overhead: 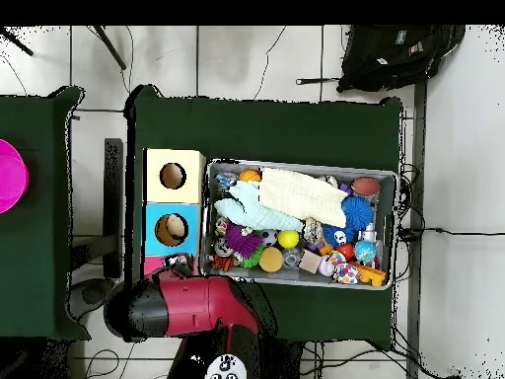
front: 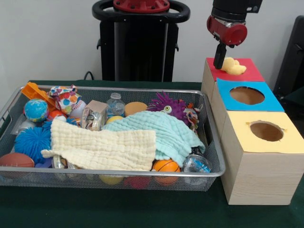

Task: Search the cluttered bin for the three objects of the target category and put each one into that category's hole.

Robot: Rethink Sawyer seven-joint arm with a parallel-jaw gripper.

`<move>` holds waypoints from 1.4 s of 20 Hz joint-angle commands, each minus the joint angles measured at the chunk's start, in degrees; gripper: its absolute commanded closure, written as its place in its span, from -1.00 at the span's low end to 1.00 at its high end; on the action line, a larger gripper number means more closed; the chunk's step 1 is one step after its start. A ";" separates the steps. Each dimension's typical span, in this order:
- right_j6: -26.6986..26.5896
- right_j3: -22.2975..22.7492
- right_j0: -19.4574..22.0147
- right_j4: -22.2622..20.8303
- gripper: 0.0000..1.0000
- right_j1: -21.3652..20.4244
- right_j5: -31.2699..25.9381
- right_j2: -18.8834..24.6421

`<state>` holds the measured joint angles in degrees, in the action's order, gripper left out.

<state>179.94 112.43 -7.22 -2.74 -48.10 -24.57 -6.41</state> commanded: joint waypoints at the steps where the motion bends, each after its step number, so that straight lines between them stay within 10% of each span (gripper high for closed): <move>1: -4.93 2.33 1.52 -2.51 1.00 -0.02 1.77 5.81; 18: -6.24 3.68 5.73 -4.46 1.00 3.05 6.31 10.13; 28: -11.47 6.95 15.89 -7.95 1.00 4.80 6.48 20.06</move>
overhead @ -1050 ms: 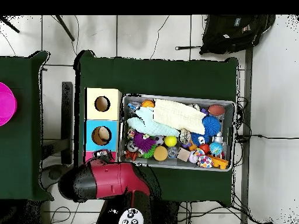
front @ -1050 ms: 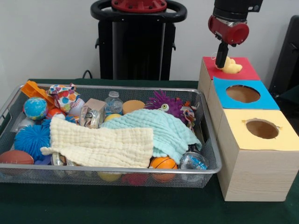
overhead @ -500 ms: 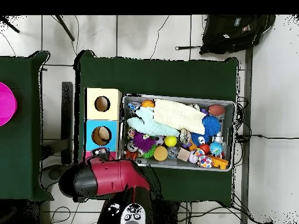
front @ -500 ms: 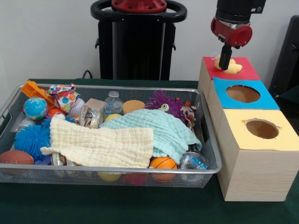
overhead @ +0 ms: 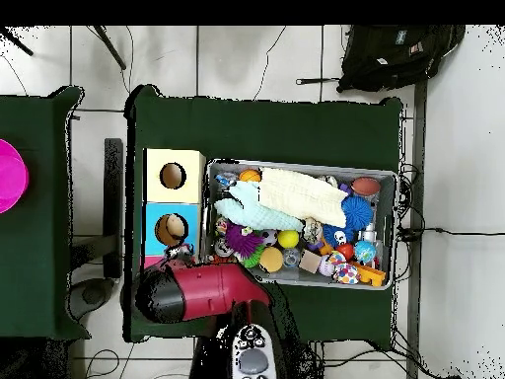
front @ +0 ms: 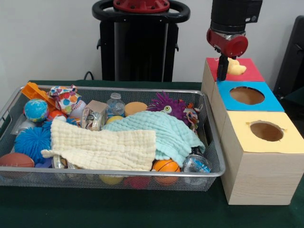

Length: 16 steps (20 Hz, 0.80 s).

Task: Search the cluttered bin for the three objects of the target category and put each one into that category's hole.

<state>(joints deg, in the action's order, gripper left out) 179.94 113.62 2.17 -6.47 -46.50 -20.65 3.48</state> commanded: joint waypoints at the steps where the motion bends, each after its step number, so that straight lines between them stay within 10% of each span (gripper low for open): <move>1: -11.49 5.87 7.26 -4.78 1.00 3.40 2.56 10.76; 16: -6.14 5.85 7.42 -7.08 1.00 2.15 0.51 12.73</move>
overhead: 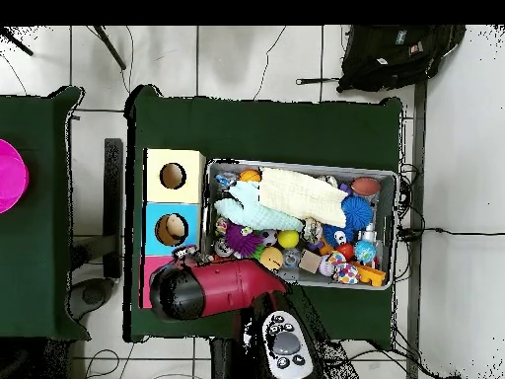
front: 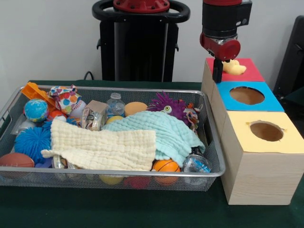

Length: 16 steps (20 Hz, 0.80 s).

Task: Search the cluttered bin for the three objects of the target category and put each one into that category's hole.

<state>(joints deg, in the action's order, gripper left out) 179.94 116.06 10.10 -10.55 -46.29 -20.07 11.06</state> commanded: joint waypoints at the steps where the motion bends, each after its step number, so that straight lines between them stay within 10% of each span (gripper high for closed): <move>1: -5.64 3.42 -0.99 -2.92 1.00 1.96 0.09 4.98; 16: -0.21 7.01 -5.81 0.18 1.00 -0.04 2.05 3.78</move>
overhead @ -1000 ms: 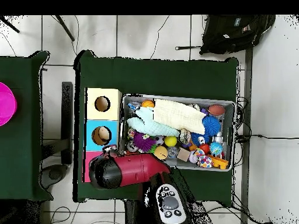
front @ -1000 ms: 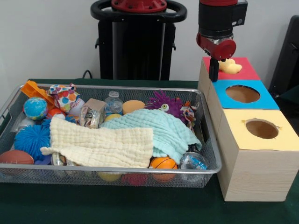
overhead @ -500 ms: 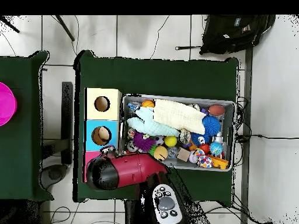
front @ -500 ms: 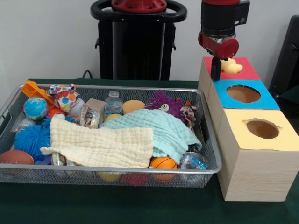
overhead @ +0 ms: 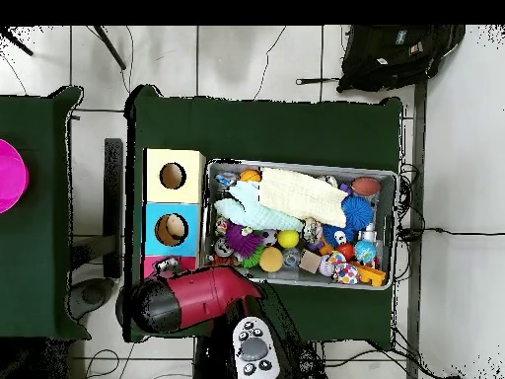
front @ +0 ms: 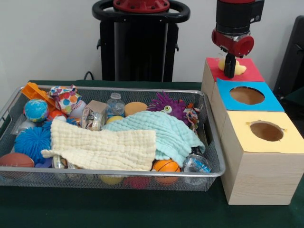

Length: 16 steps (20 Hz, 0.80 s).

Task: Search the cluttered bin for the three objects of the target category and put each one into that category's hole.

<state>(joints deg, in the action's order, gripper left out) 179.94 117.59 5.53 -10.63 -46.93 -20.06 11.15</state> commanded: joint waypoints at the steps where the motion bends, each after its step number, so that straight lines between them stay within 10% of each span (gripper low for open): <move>1: -0.11 5.70 -1.38 0.29 1.00 0.58 2.31 3.58; 16: -1.21 7.68 -0.75 -1.20 1.00 2.49 6.96 2.82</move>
<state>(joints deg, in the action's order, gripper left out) 179.94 121.59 3.74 -10.61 -47.27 -14.85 11.15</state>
